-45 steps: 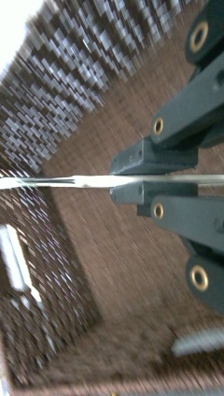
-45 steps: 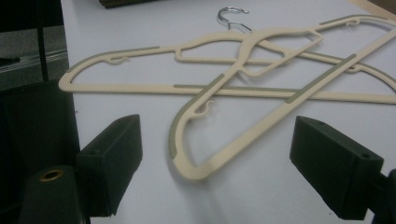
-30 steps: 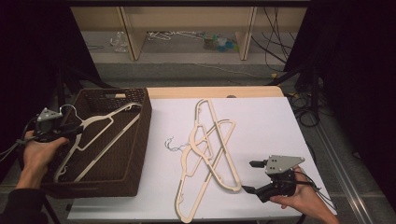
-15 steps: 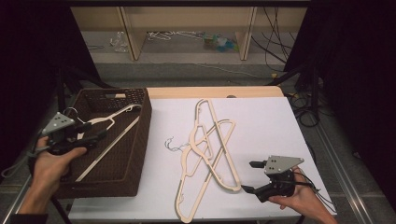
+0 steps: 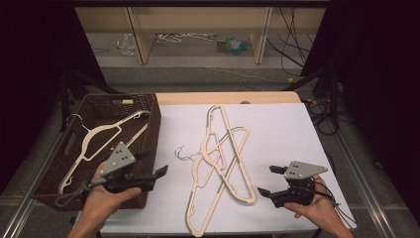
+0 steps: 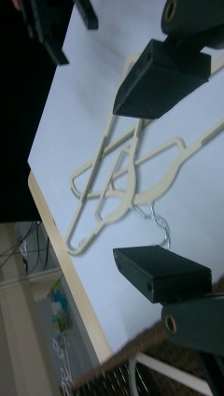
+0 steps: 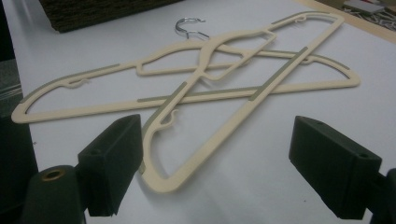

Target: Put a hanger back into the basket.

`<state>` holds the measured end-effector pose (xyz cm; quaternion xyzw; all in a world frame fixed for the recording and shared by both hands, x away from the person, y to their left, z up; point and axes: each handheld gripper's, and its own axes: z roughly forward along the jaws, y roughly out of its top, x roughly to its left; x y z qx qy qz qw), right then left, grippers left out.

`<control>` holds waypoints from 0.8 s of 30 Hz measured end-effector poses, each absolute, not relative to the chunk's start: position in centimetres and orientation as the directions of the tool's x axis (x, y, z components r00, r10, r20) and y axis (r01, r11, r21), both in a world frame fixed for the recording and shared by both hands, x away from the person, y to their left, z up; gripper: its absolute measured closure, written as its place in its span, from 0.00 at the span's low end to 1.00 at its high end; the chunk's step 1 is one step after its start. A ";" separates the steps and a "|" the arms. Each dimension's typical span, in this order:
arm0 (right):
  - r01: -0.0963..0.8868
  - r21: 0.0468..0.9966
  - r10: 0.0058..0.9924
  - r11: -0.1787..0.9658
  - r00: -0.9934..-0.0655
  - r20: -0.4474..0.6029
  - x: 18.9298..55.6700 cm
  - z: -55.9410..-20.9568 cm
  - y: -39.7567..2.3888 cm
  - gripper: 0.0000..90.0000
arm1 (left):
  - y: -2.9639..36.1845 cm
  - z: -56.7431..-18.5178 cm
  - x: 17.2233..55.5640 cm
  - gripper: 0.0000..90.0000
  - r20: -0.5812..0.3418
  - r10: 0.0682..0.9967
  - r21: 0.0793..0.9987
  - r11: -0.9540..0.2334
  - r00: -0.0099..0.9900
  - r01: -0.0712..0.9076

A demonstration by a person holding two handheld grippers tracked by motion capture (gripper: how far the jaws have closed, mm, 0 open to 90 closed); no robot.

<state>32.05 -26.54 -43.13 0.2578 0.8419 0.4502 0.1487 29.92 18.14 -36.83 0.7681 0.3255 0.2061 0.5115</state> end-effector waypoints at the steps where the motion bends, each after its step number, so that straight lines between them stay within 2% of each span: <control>1: 0.303 0.835 0.569 0.459 -0.822 -0.015 32.0 -43.2 -26.6 0.21 | 17.6 -37.0 29.7 0.29 -0.014 0.699 0.920 -0.271 0.715 0.283; 4: 0.304 0.835 0.572 0.458 -0.820 -0.015 32.0 -43.3 -26.8 0.21 | 16.2 -37.8 29.0 0.27 -0.016 0.663 0.916 -0.290 0.748 0.276; 7: 0.309 0.832 0.575 0.460 -0.818 -0.014 32.0 -43.4 -26.7 0.21 | 15.2 -39.2 28.5 0.26 0.009 0.664 0.917 -0.304 0.747 0.260; 14: 0.313 0.825 0.570 0.471 -0.821 -0.014 31.9 -43.4 -26.2 0.21 | 14.2 -43.2 27.0 0.25 -0.050 0.653 0.908 -0.285 0.755 0.307; 24: 0.344 0.818 0.620 0.460 -0.785 -0.019 32.3 -43.7 -26.2 0.21 | 14.4 -44.3 26.8 0.23 -0.037 0.675 0.917 -0.270 0.736 0.294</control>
